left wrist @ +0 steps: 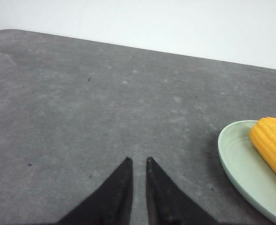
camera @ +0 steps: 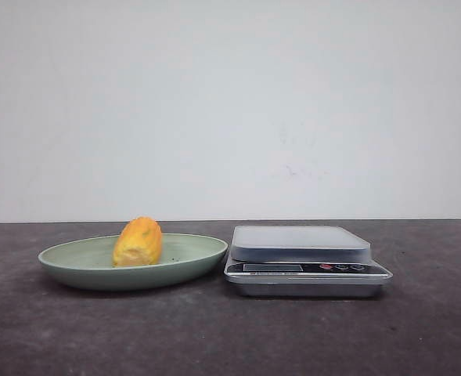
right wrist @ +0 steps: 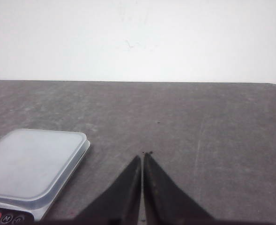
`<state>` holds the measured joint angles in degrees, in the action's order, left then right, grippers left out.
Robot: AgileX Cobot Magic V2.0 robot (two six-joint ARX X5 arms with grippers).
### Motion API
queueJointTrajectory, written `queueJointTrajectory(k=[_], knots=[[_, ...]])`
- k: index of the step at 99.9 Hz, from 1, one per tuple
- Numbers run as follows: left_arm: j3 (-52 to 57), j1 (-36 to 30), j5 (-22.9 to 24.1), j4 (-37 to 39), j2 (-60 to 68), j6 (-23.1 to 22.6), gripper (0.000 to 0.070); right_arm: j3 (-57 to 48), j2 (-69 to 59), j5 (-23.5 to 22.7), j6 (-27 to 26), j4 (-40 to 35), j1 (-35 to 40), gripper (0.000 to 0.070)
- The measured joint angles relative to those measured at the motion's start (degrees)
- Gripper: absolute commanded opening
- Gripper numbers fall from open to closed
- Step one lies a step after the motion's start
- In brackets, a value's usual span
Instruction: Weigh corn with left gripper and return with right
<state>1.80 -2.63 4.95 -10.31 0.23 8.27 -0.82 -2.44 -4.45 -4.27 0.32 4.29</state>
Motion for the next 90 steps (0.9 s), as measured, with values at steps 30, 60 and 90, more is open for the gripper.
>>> queueJointTrajectory(k=[30,60,90], knots=[[0.0,0.0,0.0,0.0,0.0,0.0,0.001,0.0,2.2,0.0,0.0,-5.9,-2.0,0.0],[0.0,0.0,0.0,0.0,0.0,0.0,0.001,0.0,2.1,0.1,0.5,-10.0,-2.5,0.0],[0.0,0.0,0.0,0.0,0.0,0.0,0.001,0.0,2.1,0.1,0.9,-9.9,-2.5,0.0]])
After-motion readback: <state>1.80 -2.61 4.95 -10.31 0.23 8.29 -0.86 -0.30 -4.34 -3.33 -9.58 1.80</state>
